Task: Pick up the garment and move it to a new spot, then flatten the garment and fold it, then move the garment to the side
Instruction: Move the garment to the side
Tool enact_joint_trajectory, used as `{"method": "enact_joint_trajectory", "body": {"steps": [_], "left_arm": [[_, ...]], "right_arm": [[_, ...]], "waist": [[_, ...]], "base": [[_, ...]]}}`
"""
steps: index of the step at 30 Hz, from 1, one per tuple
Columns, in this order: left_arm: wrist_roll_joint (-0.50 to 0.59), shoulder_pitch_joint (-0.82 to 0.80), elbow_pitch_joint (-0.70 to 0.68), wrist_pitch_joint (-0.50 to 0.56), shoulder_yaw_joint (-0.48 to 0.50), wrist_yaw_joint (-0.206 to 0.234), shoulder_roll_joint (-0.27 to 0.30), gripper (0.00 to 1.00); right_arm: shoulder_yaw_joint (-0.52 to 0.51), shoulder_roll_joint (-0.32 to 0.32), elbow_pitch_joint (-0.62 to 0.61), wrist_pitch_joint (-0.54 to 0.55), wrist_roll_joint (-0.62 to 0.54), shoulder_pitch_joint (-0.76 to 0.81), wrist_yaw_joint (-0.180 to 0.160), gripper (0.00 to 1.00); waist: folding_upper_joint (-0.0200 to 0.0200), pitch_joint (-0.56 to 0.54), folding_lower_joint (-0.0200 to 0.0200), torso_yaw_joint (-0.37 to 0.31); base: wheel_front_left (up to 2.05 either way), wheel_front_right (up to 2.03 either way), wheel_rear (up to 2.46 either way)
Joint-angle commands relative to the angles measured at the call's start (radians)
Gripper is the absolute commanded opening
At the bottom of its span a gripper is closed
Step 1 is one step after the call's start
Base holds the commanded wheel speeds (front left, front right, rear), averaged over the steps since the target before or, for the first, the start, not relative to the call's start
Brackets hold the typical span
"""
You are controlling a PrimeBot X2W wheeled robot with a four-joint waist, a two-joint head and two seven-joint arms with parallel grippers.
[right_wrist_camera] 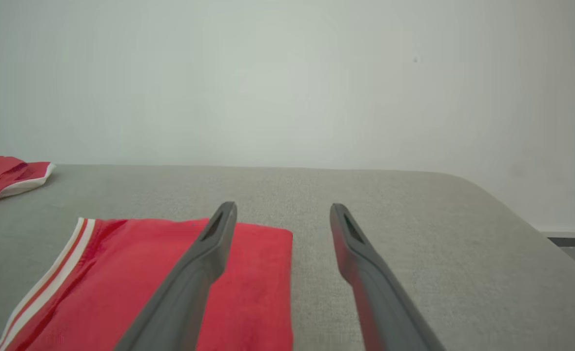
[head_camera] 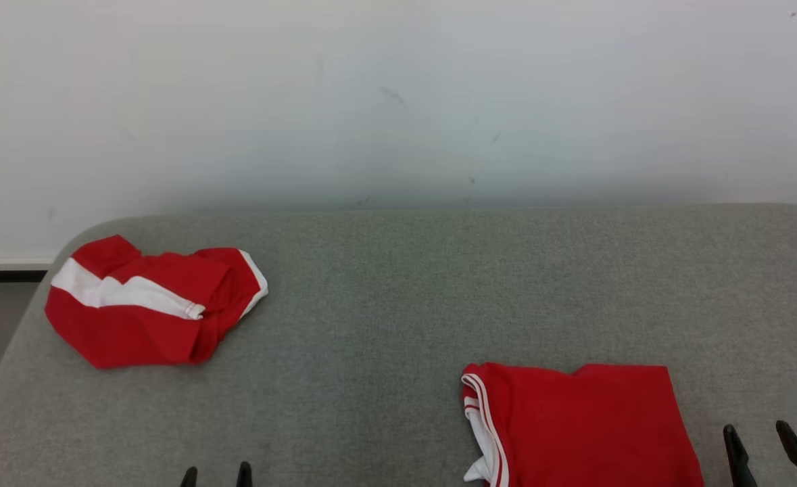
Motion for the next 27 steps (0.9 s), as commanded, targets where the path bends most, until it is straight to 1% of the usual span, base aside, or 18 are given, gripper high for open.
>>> {"method": "enact_joint_trajectory", "body": {"steps": [1, 3, 7, 11, 17, 22, 25, 27], "left_arm": [[0.000, -0.001, 0.001, -0.002, 0.002, -0.004, 0.003, 1.00], [0.001, -0.006, 0.003, -0.002, 0.002, -0.006, 0.003, 1.00], [0.006, -0.020, 0.004, -0.002, -0.004, -0.007, 0.003, 1.00], [0.005, -0.040, 0.007, -0.002, -0.016, -0.006, 0.003, 1.00], [0.006, -0.069, 0.017, -0.002, -0.031, -0.008, 0.003, 1.00], [0.005, -0.081, 0.022, -0.002, -0.041, -0.006, 0.003, 1.00], [0.004, -0.086, 0.027, -0.002, -0.047, -0.004, 0.003, 1.00], [0.003, -0.088, 0.028, -0.002, -0.050, -0.003, 0.003, 1.00]], "right_arm": [[0.018, -0.037, 0.041, 0.012, 0.051, -0.021, -0.002, 1.00], [0.045, -0.080, 0.082, 0.085, 0.105, -0.052, -0.002, 1.00], [0.097, -0.140, 0.145, 0.266, 0.198, -0.119, -0.002, 1.00], [0.161, -0.159, 0.198, 0.412, 0.303, -0.190, -0.002, 1.00], [0.232, -0.160, 0.282, 0.532, 0.424, -0.276, -0.002, 1.00], [0.284, -0.161, 0.331, 0.626, 0.541, -0.318, -0.002, 1.00], [0.307, -0.162, 0.341, 0.646, 0.597, -0.338, -0.002, 1.00], [0.323, -0.156, 0.341, 0.641, 0.634, -0.350, -0.002, 1.00]], "waist": [[0.0000, 0.009, 0.0000, -0.003], [0.0000, 0.020, 0.0000, -0.006], [0.0000, 0.048, 0.0000, -0.008], [0.0000, 0.084, 0.0000, -0.002], [0.0000, 0.115, 0.0000, 0.019], [0.0000, 0.126, 0.0000, 0.036], [0.0000, 0.128, 0.0000, 0.046], [0.0000, 0.128, 0.0000, 0.051]], "base": [[0.00, 0.00, 0.00], [0.00, 0.00, 0.00], [0.00, 0.00, 0.00], [0.00, 0.00, 0.00], [0.00, 0.00, 0.00], [0.00, 0.00, 0.00], [0.00, 0.00, 0.00], [0.00, 0.00, 0.00]]}}
